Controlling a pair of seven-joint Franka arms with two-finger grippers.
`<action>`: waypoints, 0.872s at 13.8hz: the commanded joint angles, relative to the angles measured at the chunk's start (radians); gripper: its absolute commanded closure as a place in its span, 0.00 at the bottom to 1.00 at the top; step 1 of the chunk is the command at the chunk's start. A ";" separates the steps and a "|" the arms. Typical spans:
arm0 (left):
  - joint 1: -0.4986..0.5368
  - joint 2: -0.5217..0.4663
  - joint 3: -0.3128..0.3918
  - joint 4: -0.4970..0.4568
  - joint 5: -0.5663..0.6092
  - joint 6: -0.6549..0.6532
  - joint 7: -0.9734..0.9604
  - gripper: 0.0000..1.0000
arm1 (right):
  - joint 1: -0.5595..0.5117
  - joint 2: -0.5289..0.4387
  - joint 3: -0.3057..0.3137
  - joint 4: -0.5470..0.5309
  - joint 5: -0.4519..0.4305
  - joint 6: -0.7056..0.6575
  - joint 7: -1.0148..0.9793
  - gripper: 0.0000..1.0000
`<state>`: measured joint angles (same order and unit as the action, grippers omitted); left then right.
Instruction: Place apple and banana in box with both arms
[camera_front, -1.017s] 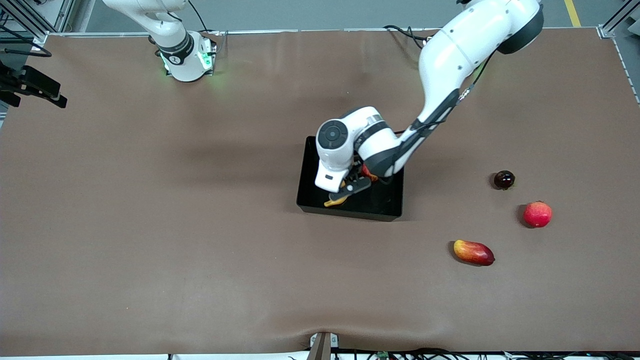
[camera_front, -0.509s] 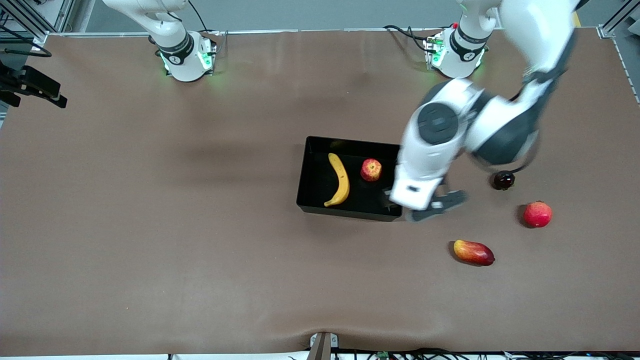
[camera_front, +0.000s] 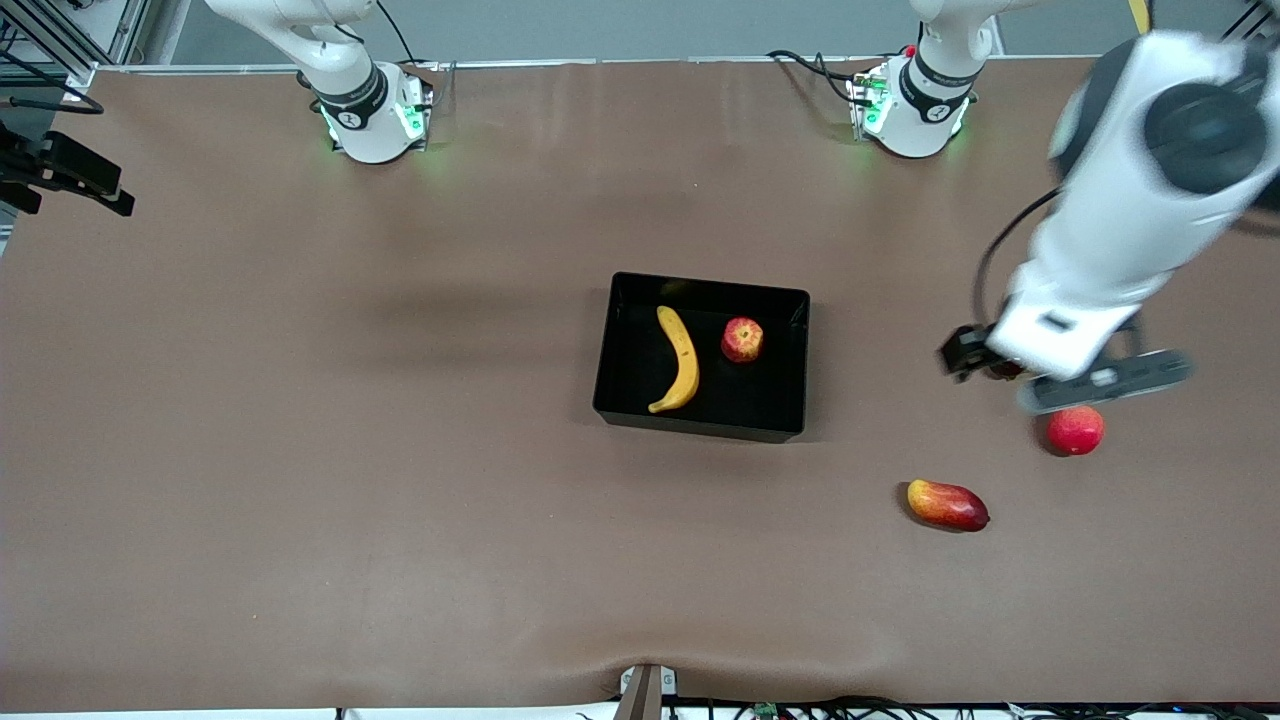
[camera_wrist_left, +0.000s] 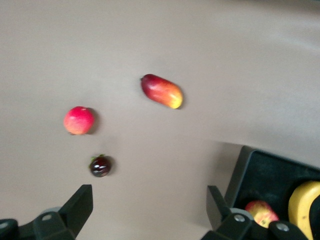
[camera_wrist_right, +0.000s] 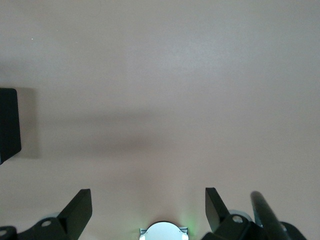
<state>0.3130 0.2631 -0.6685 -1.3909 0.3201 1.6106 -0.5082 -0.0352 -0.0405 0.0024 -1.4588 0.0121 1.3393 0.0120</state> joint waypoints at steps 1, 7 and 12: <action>0.078 -0.091 -0.005 -0.033 -0.073 -0.046 0.069 0.00 | -0.018 -0.005 0.013 -0.002 -0.012 -0.005 -0.012 0.00; -0.022 -0.175 0.134 -0.045 -0.121 -0.084 0.151 0.00 | -0.018 -0.005 0.013 -0.002 -0.012 -0.005 -0.012 0.00; -0.317 -0.261 0.507 -0.111 -0.265 -0.081 0.247 0.00 | -0.018 -0.005 0.013 -0.002 -0.012 -0.005 -0.010 0.00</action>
<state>0.0590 0.0782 -0.2562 -1.4251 0.0939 1.5206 -0.3222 -0.0353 -0.0405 0.0019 -1.4589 0.0121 1.3393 0.0120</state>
